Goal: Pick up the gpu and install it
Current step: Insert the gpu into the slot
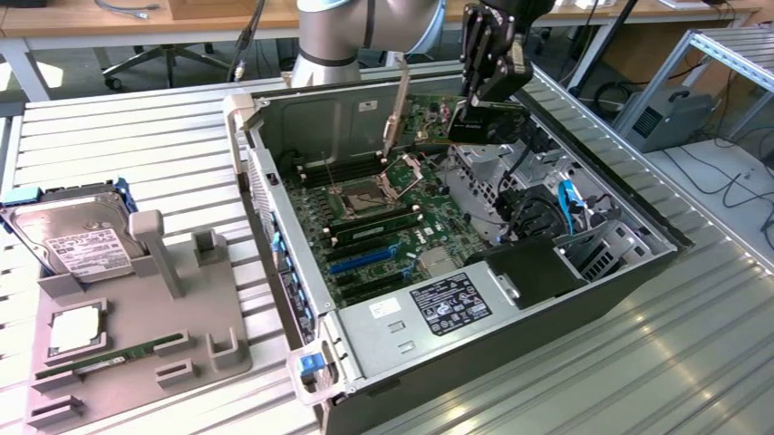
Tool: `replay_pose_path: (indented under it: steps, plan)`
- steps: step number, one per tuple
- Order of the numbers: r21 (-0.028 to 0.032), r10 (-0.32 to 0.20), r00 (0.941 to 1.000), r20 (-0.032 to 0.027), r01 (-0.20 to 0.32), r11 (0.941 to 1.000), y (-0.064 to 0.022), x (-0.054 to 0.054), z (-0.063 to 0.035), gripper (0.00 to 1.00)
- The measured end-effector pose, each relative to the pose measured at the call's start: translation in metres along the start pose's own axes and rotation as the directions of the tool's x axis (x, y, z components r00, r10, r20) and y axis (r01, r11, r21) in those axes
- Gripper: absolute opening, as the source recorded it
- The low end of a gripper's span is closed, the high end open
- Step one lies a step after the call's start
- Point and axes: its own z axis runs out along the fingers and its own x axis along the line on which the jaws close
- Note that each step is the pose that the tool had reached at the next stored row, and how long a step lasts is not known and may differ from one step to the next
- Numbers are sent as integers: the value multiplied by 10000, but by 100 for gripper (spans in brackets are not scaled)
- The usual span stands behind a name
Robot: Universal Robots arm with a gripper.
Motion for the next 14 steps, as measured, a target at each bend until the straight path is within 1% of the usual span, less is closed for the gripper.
replay_pose_path:
  steps: [6,8,14]
  plan:
    - [-7,-279,9996,2,279,9996,0,0,0,27]
    - [-12,-451,9990,3,451,9990,0,0,0,27]
    - [-19,-752,9972,6,752,9972,0,0,1,27]
